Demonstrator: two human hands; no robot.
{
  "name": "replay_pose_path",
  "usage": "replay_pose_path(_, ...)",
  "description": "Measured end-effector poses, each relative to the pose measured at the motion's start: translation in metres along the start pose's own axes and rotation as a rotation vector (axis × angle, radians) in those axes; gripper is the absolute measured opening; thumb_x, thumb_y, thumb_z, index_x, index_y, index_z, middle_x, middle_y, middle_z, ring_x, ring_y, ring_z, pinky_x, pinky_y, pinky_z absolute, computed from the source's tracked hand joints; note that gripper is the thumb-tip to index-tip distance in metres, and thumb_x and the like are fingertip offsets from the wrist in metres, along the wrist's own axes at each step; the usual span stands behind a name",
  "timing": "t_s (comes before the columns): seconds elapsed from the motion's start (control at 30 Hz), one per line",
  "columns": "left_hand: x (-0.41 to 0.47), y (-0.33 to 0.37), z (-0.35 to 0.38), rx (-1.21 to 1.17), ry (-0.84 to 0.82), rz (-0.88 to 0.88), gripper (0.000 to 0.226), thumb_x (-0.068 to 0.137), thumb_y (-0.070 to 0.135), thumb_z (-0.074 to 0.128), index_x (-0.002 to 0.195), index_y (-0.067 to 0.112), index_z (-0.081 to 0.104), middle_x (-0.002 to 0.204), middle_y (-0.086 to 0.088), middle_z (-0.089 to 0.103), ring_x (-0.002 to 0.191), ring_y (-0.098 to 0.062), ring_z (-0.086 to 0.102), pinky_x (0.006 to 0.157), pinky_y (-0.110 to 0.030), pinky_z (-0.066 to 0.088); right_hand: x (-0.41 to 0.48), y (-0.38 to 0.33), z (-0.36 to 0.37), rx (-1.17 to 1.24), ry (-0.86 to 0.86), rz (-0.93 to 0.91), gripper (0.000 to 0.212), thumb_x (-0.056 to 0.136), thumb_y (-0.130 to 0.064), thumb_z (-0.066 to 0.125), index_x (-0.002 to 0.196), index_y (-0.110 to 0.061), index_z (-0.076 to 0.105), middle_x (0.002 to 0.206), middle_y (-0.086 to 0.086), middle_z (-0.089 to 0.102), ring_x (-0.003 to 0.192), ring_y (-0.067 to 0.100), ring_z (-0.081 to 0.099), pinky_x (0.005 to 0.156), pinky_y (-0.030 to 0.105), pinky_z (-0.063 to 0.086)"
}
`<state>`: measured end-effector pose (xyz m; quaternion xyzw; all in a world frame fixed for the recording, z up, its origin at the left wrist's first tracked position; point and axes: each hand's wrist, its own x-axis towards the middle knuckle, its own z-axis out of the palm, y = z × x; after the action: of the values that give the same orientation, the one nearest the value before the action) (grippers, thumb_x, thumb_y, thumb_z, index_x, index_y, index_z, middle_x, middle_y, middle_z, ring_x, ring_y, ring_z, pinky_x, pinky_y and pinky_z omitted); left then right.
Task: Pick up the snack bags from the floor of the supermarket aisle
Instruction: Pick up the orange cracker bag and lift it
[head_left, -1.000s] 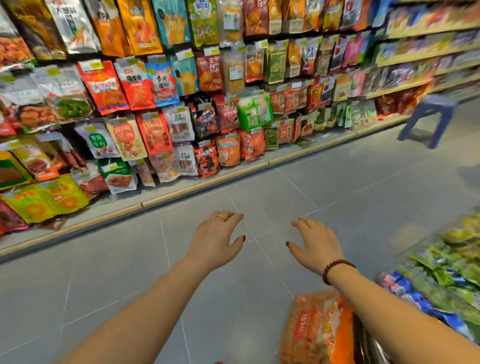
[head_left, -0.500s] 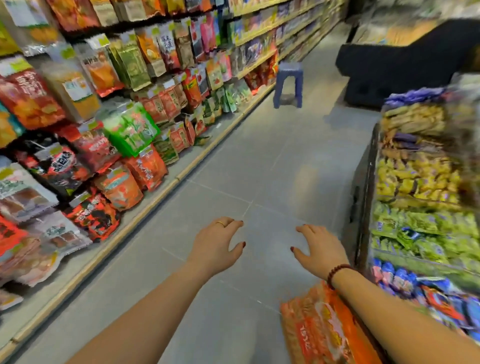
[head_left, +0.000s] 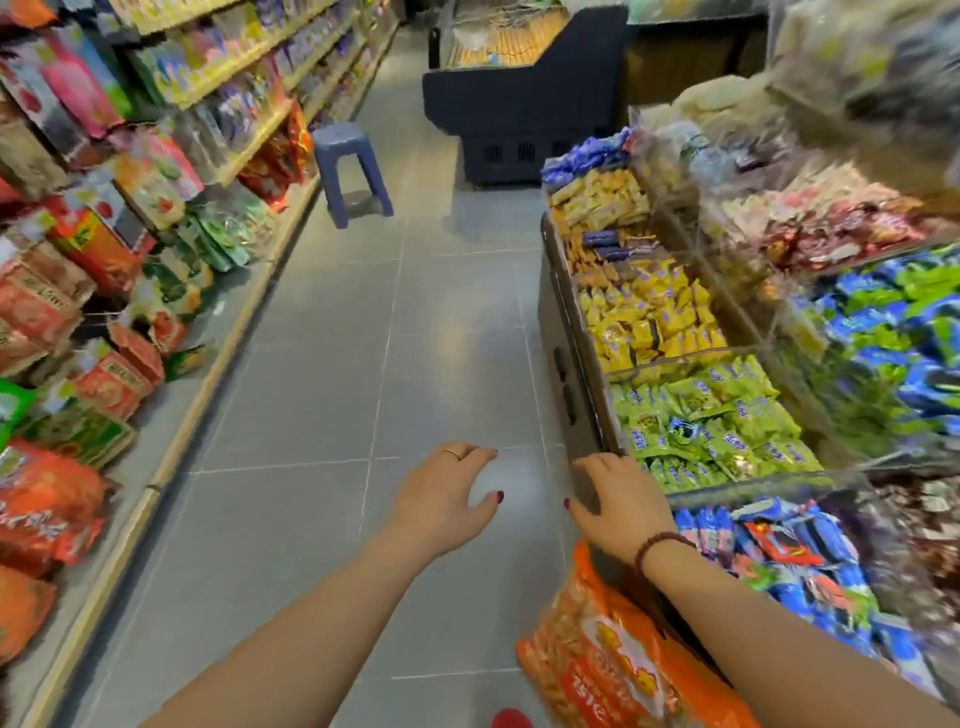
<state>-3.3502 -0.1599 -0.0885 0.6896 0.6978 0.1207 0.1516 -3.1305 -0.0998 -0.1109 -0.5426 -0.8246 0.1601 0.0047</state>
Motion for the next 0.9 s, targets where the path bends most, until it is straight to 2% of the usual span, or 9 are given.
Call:
replay_pose_path(0.23,0.074,0.017,0.010,0.021,-0.180,0.265,0.053,0.091,0.043,0.053,0.141,0.027,0.042,0.137,0.004,0.047,0.129,-0.018,0.042,0.099,-0.035,0.043,-0.011,0.027,-0.004,0.125,0.094,0.265,0.053,0.087,-0.042,0.054,0.135,-0.020,0.046,0.132,0.001,0.050,0.124,0.021,0.043,0.103,0.033,0.038)
replay_pose_path(0.33,0.093,0.028,0.019,0.037,-0.245,0.389,0.052,0.091,0.041,0.054,0.140,0.025,0.044,0.135,0.000,0.050,0.129,-0.019,0.043,0.097,-0.033,0.042,-0.031,0.032,0.004,0.155,0.147,0.426,0.050,0.087,-0.040,0.055,0.130,-0.015,0.049,0.130,0.005,0.052,0.122,0.026,0.046,0.099,0.035,0.039)
replay_pose_path(0.47,0.107,0.031,0.041,0.032,-0.370,0.577,0.061,0.081,0.049,0.046,0.135,0.021,0.051,0.127,0.000,0.055,0.122,-0.019,0.049,0.091,-0.027,0.040,-0.071,0.028,0.027,0.193,0.191,0.662,0.054,0.086,-0.043,0.055,0.133,-0.020,0.047,0.132,0.003,0.050,0.124,0.026,0.044,0.100,0.038,0.041)
replay_pose_path(0.57,0.111,0.024,0.066,0.042,-0.438,0.661,0.052,0.085,0.045,0.054,0.132,0.023,0.052,0.127,0.001,0.054,0.123,-0.019,0.048,0.094,-0.029,0.042,-0.102,0.023,0.054,0.214,0.217,0.807,0.052,0.084,-0.042,0.057,0.131,-0.021,0.049,0.128,0.003,0.054,0.120,0.026,0.046,0.098,0.039,0.042)
replay_pose_path(0.63,0.110,0.013,0.085,0.038,-0.486,0.657,0.052,0.085,0.046,0.057,0.132,0.025,0.053,0.129,0.001,0.054,0.124,-0.021,0.047,0.097,-0.033,0.043,-0.120,0.020,0.077,0.248,0.235,0.901,0.053,0.082,-0.043,0.056,0.129,-0.019,0.052,0.128,0.004,0.056,0.119,0.027,0.048,0.099,0.038,0.042)
replay_pose_path(0.73,0.104,-0.009,0.122,0.027,-0.566,0.572,0.065,0.074,0.062,0.048,0.130,0.028,0.054,0.129,0.002,0.055,0.123,-0.019,0.047,0.098,-0.033,0.043,-0.143,0.014,0.122,0.307,0.187,1.007,0.049,0.083,-0.045,0.052,0.125,-0.020,0.055,0.126,0.003,0.057,0.117,0.027,0.050,0.096,0.037,0.042)
replay_pose_path(0.8,0.098,-0.024,0.152,0.032,-0.607,0.524,0.071,0.069,0.065,0.049,0.129,0.028,0.055,0.129,0.001,0.055,0.123,-0.019,0.049,0.098,-0.033,0.043,-0.155,0.016,0.159,0.353,0.150,1.068,0.043,0.087,-0.040,0.055,0.124,-0.019,0.055,0.125,0.003,0.057,0.118,0.026,0.049,0.097,0.037,0.041)
replay_pose_path(0.9,0.089,-0.046,0.209,-0.007,-0.628,0.456,0.090,0.057,0.074,0.041,0.133,0.026,0.051,0.130,0.000,0.053,0.121,-0.019,0.052,0.097,-0.033,0.044,-0.163,0.031,0.222,0.485,0.186,1.155,0.047,0.085,-0.037,0.061,0.128,-0.021,0.054,0.126,0.004,0.058,0.118,0.026,0.051,0.100,0.035,0.039)
